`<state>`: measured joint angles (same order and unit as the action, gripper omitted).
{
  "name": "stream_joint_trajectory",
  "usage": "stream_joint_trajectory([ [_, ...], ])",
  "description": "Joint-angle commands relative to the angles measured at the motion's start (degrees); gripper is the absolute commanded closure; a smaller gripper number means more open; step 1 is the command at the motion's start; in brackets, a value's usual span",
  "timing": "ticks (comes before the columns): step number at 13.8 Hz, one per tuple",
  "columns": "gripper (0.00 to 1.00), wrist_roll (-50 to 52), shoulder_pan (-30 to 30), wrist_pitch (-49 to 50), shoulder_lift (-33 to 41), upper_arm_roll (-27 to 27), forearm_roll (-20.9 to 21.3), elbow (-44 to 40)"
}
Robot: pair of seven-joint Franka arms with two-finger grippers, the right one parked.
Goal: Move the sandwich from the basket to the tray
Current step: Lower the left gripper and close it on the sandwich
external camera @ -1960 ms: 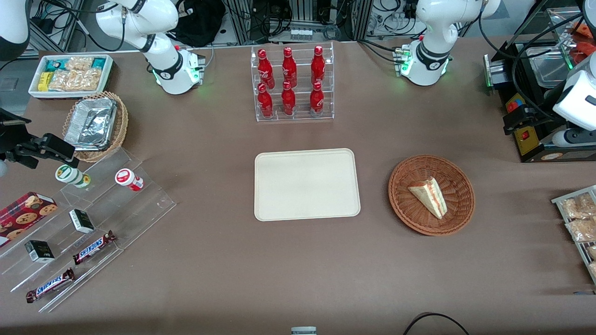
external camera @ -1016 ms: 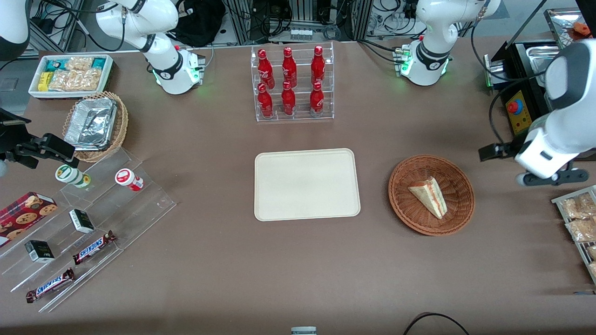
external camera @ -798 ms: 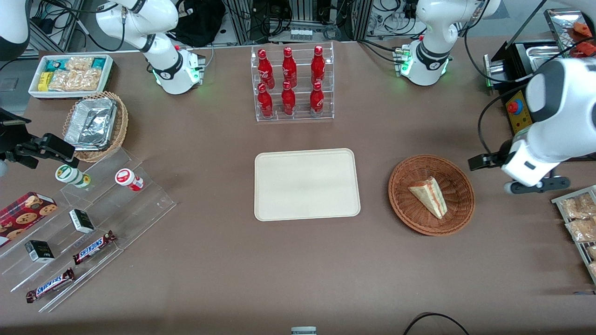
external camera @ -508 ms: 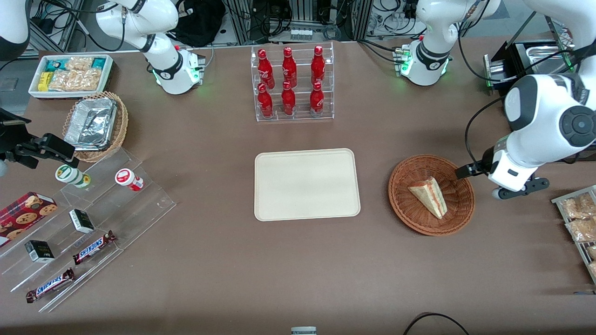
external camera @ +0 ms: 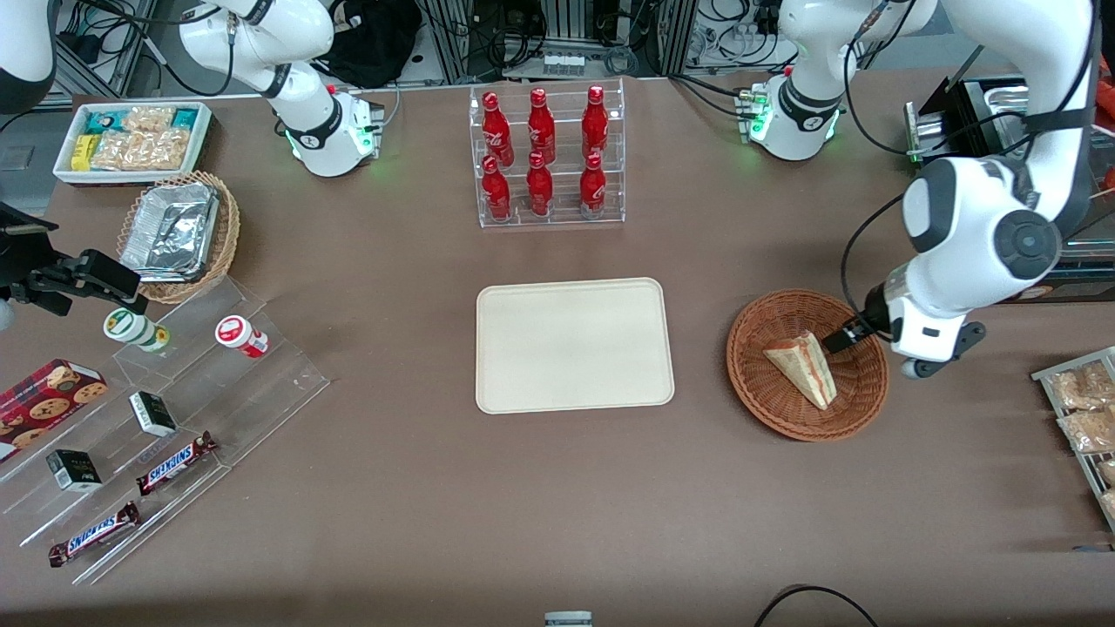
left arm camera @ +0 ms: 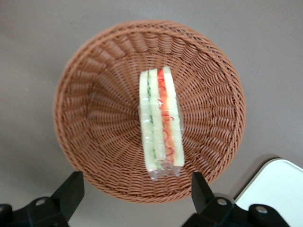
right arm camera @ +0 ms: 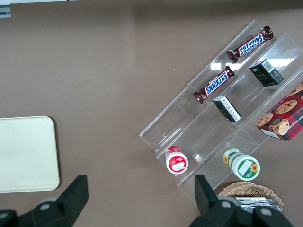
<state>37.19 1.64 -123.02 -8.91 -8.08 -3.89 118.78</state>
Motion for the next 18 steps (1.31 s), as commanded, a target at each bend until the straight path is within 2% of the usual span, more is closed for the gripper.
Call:
stream_joint_trajectory([
  [1,0.00,3.23,-1.03,-3.27,-1.72,-0.01,-0.51,0.66],
  [15,0.00,3.33,-2.35,-9.86,-10.07,0.08,0.20,1.72],
  [16,0.11,3.33,-2.35,-10.21,-10.51,0.08,0.11,1.63],
  [17,0.50,3.33,-2.26,-10.13,-10.60,0.08,0.11,1.37],
  [18,0.81,3.15,-2.00,-10.04,-10.60,0.08,0.11,1.28],
])
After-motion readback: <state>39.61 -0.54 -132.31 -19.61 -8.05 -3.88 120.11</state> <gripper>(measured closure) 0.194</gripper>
